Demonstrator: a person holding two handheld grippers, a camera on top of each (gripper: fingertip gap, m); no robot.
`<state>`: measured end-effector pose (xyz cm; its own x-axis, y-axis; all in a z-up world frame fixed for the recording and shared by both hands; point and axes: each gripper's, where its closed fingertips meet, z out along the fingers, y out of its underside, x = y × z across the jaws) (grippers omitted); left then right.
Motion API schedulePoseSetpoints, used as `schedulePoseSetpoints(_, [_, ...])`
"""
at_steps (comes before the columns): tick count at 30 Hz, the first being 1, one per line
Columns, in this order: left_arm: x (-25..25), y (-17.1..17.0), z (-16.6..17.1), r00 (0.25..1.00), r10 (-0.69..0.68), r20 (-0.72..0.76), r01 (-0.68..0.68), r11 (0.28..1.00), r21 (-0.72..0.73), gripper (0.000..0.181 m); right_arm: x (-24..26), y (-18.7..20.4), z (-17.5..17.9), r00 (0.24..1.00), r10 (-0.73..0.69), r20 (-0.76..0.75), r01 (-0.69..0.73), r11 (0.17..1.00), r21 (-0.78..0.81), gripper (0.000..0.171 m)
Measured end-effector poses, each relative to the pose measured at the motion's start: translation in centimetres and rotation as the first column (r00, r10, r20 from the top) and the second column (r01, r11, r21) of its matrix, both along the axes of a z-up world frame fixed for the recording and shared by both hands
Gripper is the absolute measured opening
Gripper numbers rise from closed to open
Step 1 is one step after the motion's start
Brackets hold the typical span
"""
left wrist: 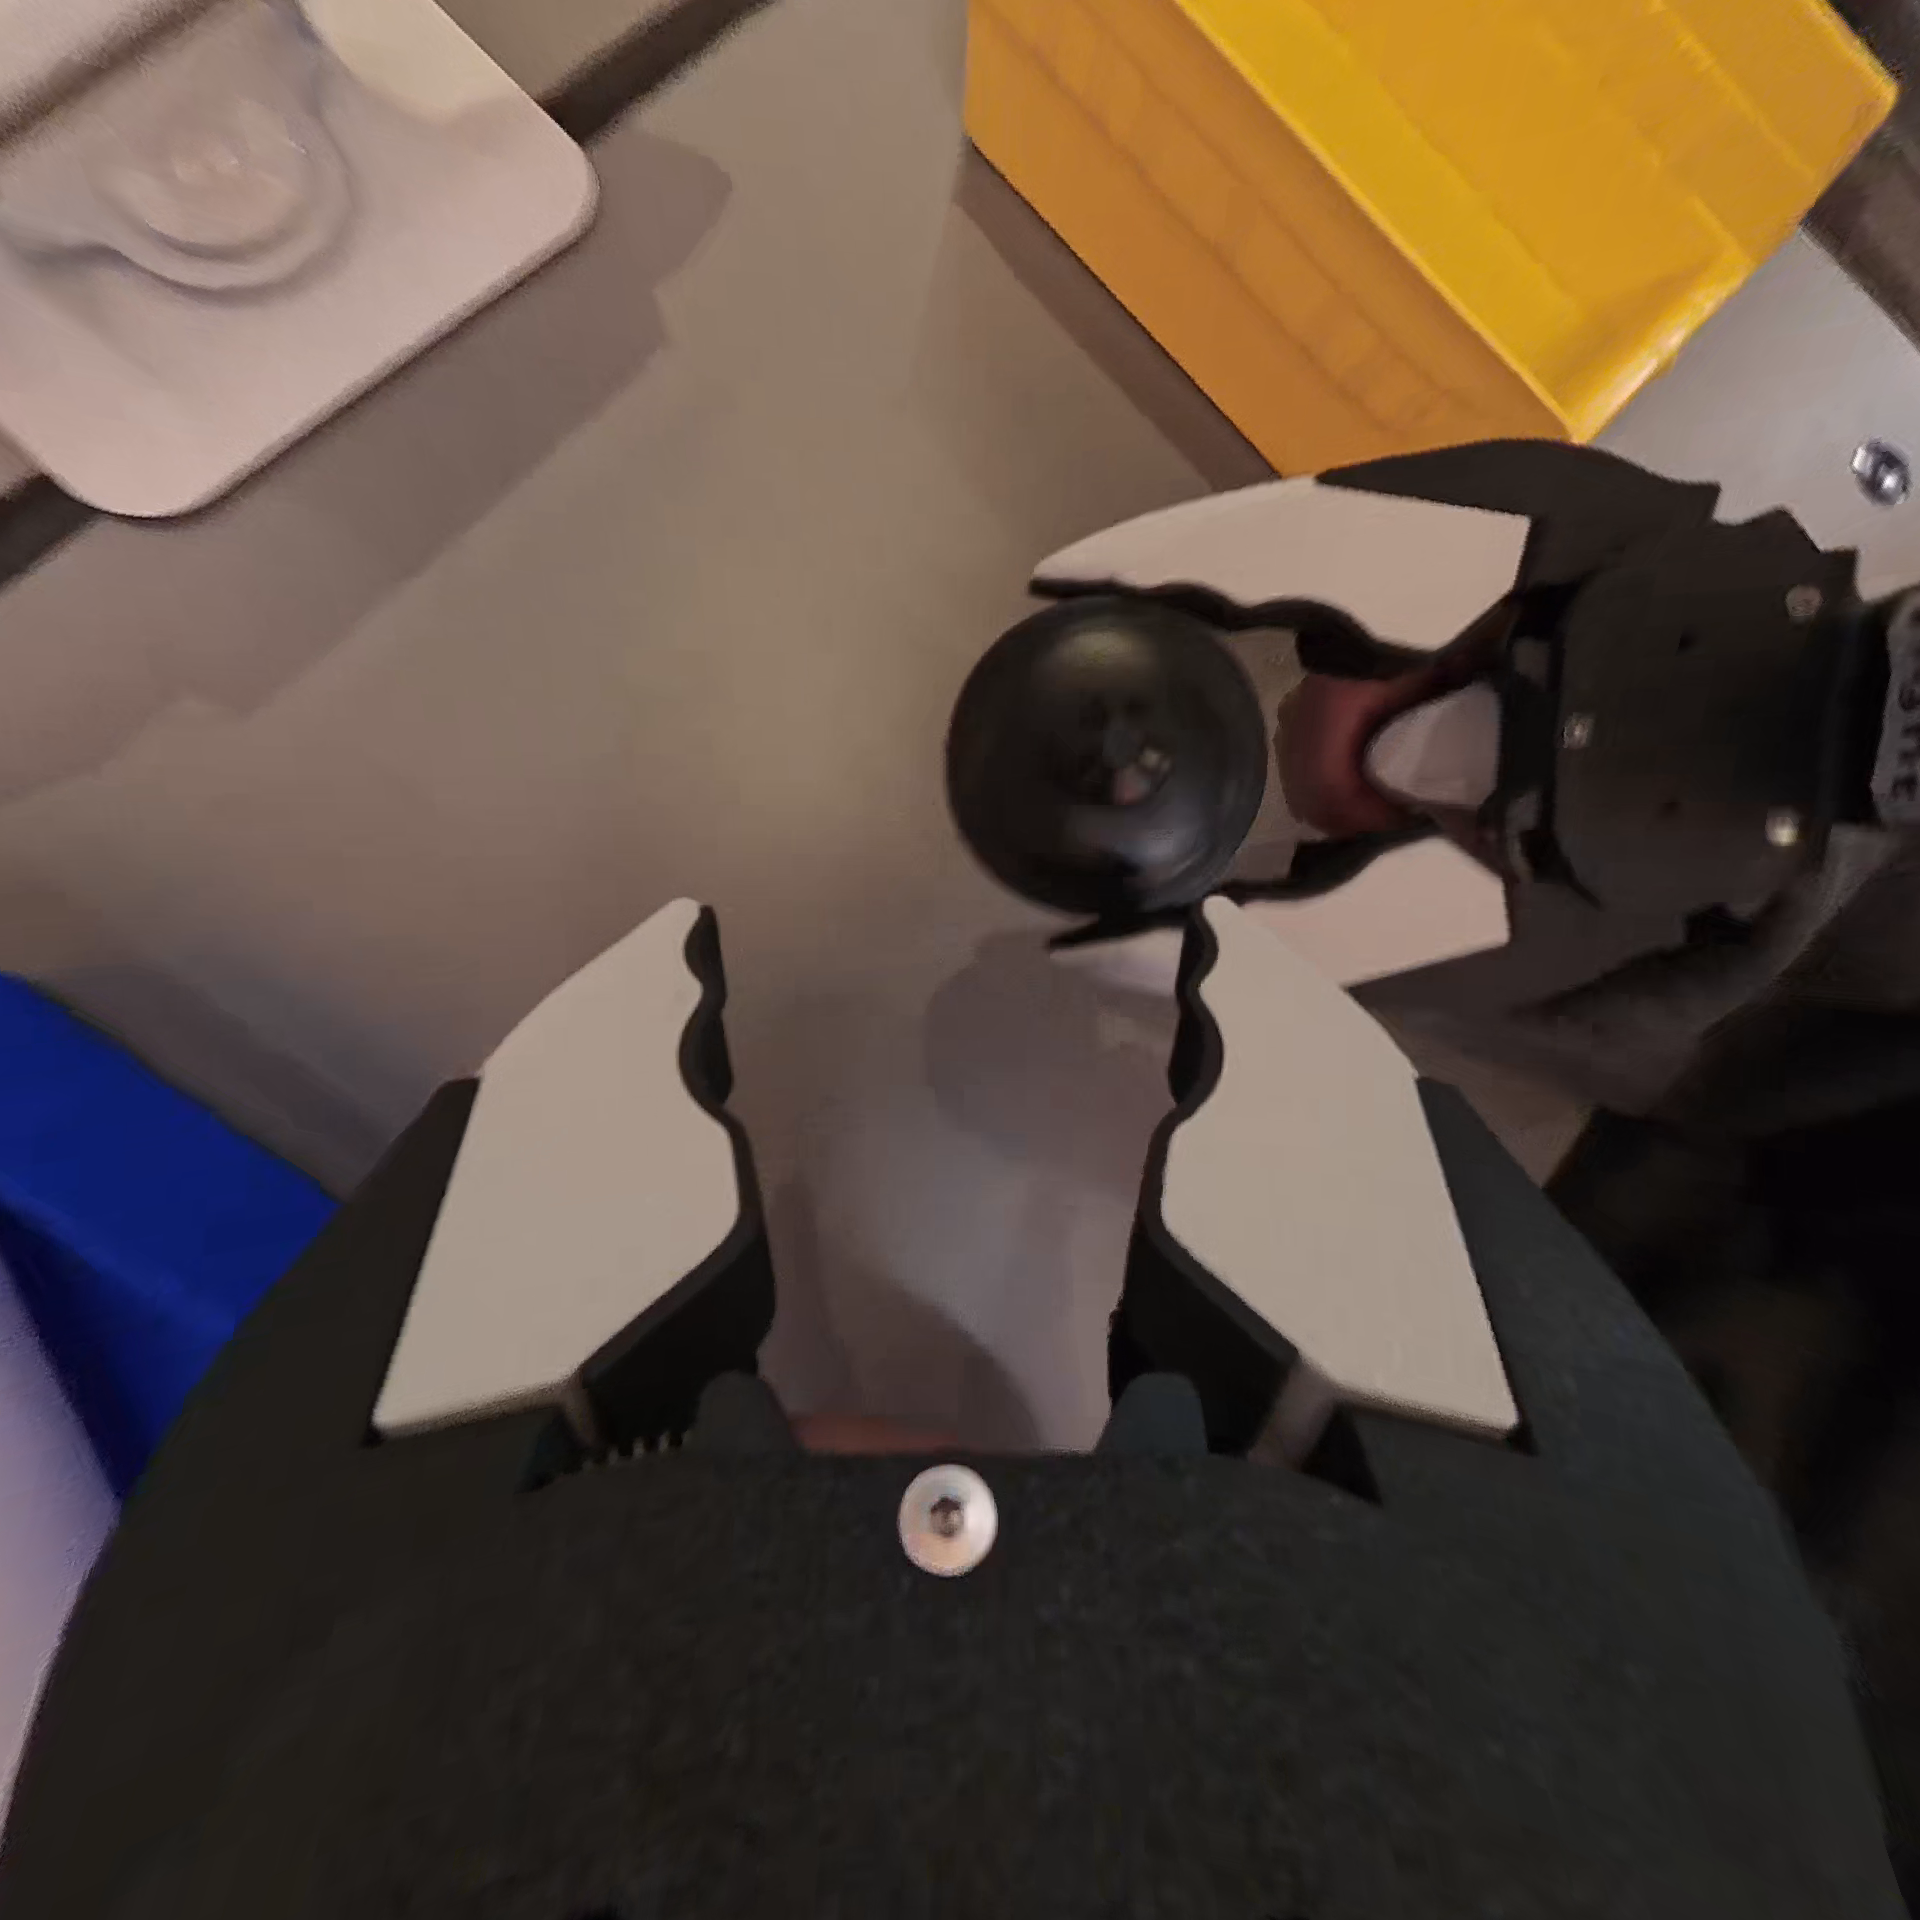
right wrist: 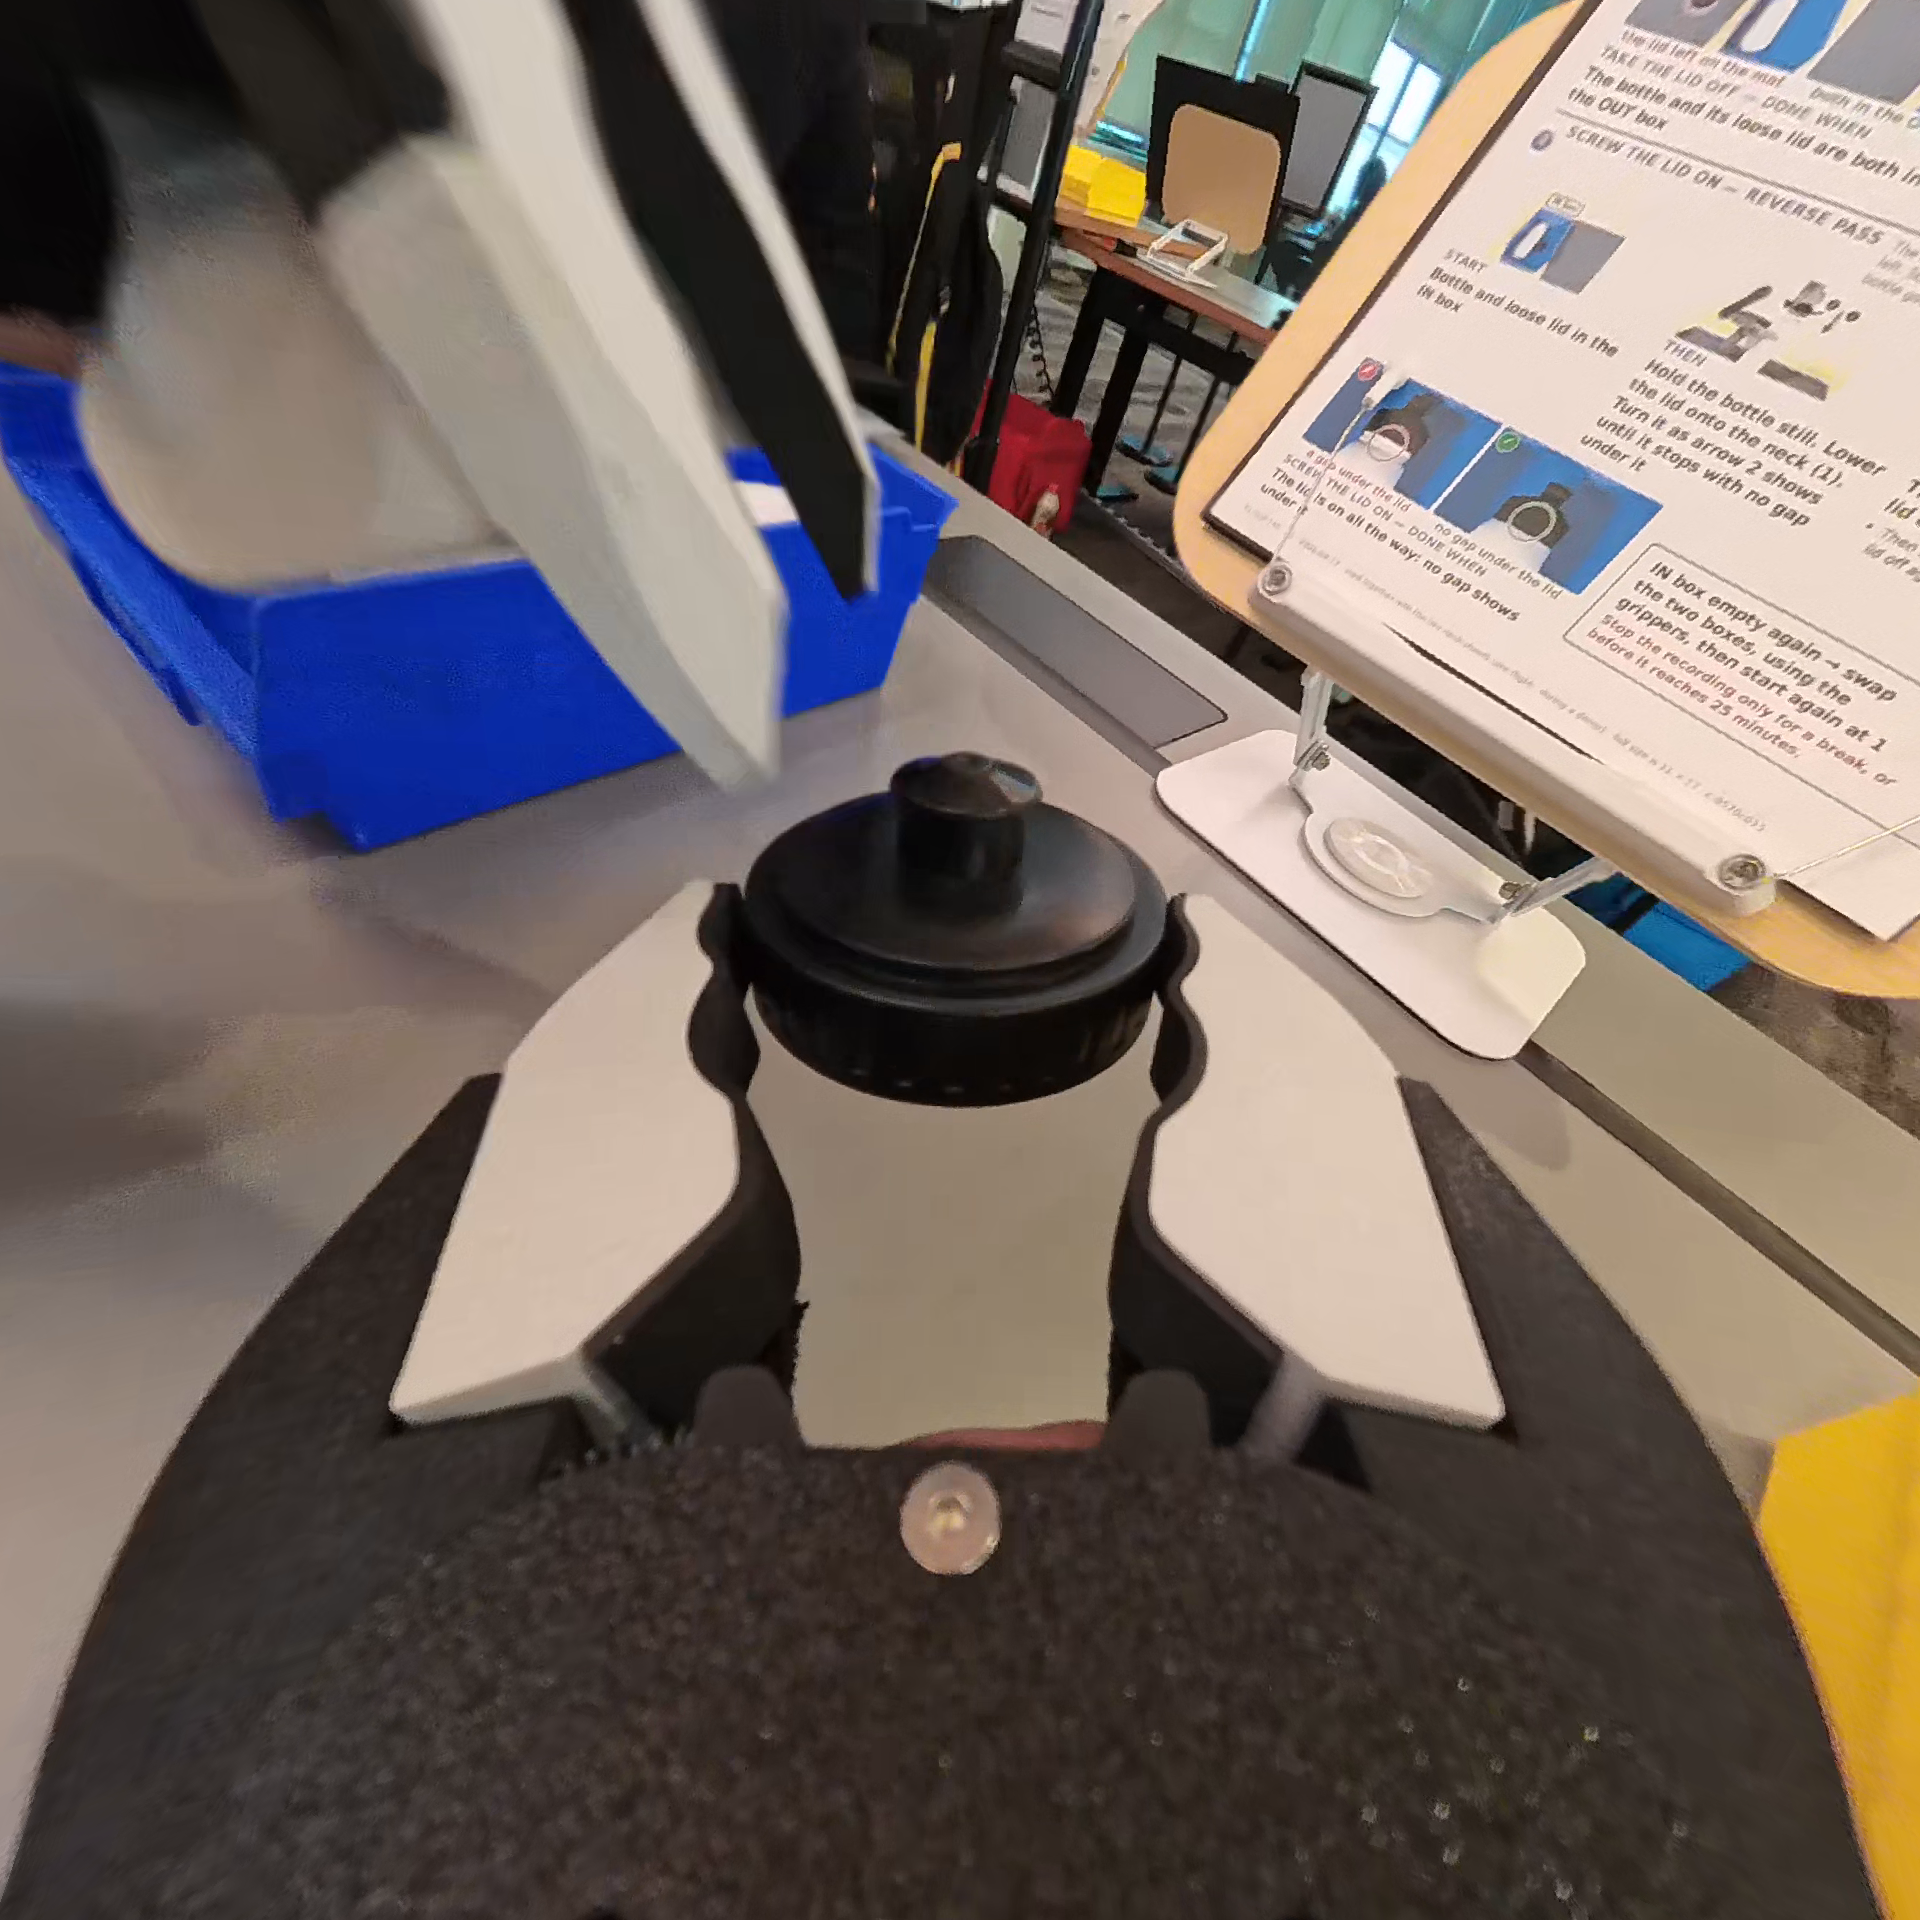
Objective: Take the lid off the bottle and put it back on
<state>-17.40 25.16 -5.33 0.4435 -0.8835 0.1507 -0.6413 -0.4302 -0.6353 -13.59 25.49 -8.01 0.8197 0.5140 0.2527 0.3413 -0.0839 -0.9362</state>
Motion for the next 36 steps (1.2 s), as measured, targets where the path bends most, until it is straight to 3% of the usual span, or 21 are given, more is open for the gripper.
schedulePoseSetpoints(3, [-4.1, -2.1, 0.9, 0.986, 0.057, 0.159, -0.070, 0.995, 0.078, 0.079, 0.8, -0.1, 0.5, 0.998, 0.021, -0.054, -0.019, 0.999, 0.030, 0.075])
schedulePoseSetpoints(7, [-9.1, -7.6, -2.4, 0.922, 0.146, 0.358, -0.203, 0.971, 0.127, 0.074, 1.4, -0.7, 1.1, 0.987, 0.087, -0.134, -0.078, 0.995, 0.067, 0.075])
schedulePoseSetpoints(11, [-13.9, -10.5, -6.7, 0.857, 0.325, 0.400, -0.371, 0.928, 0.041, 0.078, 1.4, -1.0, 0.9, 0.979, 0.104, -0.173, -0.096, 0.994, 0.051, 0.075])
schedulePoseSetpoints(14, [-18.1, -9.5, -7.4, 0.818, 0.420, 0.393, -0.495, 0.862, 0.110, 0.082, 1.1, -1.3, 0.5, 0.978, 0.113, -0.174, -0.108, 0.993, 0.038, 0.075])
schedulePoseSetpoints(18, [-22.6, -5.4, -5.9, 0.849, 0.468, 0.248, -0.521, 0.819, 0.241, 0.086, 0.5, -1.7, -0.1, 0.979, 0.130, -0.156, -0.127, 0.992, 0.028, 0.075])
schedulePoseSetpoints(21, [-25.6, -0.3, -5.9, 0.872, 0.489, -0.002, -0.468, 0.836, 0.288, 0.092, 0.5, -1.8, -0.4, 0.979, 0.132, -0.158, -0.130, 0.991, 0.020, 0.075])
schedulePoseSetpoints(24, [-28.6, 5.9, -6.9, 0.808, 0.516, -0.284, -0.406, 0.838, 0.365, 0.096, 0.8, -1.8, -0.3, 0.977, 0.126, -0.173, -0.125, 0.992, 0.021, 0.075])
schedulePoseSetpoints(27, [-29.5, 10.1, -8.9, 0.731, 0.504, -0.460, -0.386, 0.861, 0.330, 0.098, 1.3, -1.9, 0.0, 0.972, 0.119, -0.205, -0.118, 0.993, 0.018, 0.075])
schedulePoseSetpoints(31, [-28.6, 10.8, -12.1, 0.725, 0.422, -0.544, -0.417, 0.898, 0.141, 0.097, 1.9, -1.9, 0.2, 0.970, 0.107, -0.218, -0.105, 0.994, 0.018, 0.075])
schedulePoseSetpoints(36, [-29.5, 11.2, -13.8, 0.662, 0.414, -0.625, -0.415, 0.897, 0.154, 0.082, 1.7, -1.9, 0.0, 0.970, 0.114, -0.213, -0.113, 0.993, 0.015, 0.075])
